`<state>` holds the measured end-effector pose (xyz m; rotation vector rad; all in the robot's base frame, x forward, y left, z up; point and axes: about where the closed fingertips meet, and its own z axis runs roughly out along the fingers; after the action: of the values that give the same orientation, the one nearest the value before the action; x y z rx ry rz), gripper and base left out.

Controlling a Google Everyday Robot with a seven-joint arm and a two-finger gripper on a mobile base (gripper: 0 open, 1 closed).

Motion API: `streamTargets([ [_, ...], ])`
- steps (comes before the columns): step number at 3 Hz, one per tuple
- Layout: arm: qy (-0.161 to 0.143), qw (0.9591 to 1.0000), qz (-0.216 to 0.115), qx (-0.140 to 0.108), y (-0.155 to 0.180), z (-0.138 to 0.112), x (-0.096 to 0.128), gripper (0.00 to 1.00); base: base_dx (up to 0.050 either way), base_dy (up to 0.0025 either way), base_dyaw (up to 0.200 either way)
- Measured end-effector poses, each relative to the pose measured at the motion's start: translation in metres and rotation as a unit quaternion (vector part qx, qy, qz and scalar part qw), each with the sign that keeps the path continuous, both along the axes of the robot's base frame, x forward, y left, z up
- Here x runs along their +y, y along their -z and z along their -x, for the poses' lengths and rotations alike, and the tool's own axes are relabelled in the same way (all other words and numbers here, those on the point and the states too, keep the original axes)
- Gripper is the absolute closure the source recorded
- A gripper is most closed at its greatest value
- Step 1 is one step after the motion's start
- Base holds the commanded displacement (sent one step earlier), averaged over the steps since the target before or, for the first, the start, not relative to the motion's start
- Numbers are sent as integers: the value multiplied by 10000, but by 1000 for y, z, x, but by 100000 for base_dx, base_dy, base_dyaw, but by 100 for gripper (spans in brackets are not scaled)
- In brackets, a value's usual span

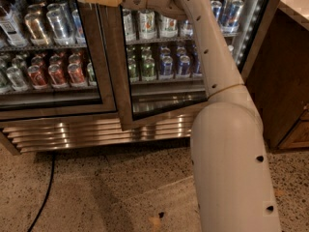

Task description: Open right fridge door

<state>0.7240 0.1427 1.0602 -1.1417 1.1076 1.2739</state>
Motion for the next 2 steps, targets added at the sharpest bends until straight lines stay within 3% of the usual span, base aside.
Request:
streamTargets([
  [2,122,9999,73,45,0,1,-1,25,0,0,0],
])
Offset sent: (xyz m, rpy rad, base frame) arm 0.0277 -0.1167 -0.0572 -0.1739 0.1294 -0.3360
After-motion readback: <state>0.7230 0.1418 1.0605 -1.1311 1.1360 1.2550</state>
